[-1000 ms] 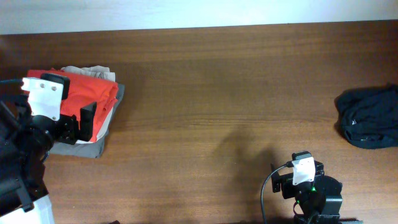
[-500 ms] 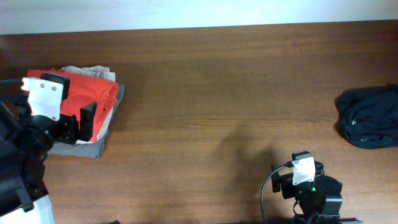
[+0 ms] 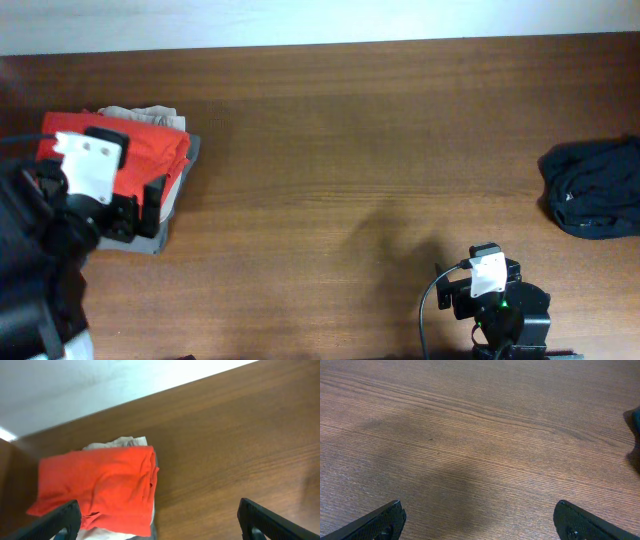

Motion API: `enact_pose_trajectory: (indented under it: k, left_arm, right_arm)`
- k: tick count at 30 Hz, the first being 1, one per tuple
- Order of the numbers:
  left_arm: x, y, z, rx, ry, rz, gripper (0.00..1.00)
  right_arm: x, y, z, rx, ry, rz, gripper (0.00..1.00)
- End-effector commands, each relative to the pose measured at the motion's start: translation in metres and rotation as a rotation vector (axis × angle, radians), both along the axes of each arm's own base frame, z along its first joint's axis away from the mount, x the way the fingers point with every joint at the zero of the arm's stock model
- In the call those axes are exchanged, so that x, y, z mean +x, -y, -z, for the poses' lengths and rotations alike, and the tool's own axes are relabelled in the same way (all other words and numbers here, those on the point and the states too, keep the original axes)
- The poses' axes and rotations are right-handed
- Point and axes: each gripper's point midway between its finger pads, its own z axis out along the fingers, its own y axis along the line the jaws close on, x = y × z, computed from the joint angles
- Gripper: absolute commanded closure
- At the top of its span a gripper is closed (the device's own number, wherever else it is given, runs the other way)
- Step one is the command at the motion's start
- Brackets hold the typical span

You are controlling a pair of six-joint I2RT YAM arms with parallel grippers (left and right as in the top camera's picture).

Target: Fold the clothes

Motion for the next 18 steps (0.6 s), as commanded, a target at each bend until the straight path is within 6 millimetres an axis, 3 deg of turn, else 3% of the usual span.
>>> enact_pose_trajectory:
  k: [1,6,18]
  left_arm:
    - [-0.023,0.007,-0.015,0.116,0.071,-0.017,0.00]
    - [-0.035,0.033,-0.011,0.137,0.214,0.069,0.00]
    - [-0.064,0.056,0.113,-0.014,0.317,0.083,0.00]
  right_arm:
    - [0.001,-0.001,0.000,0.000,0.010,-0.010,0.01]
    - [0.001,-0.001,0.000,0.000,0.010,-0.010,0.01]
    - [0.001,-0.001,0.000,0.000,0.010,-0.010,0.01]
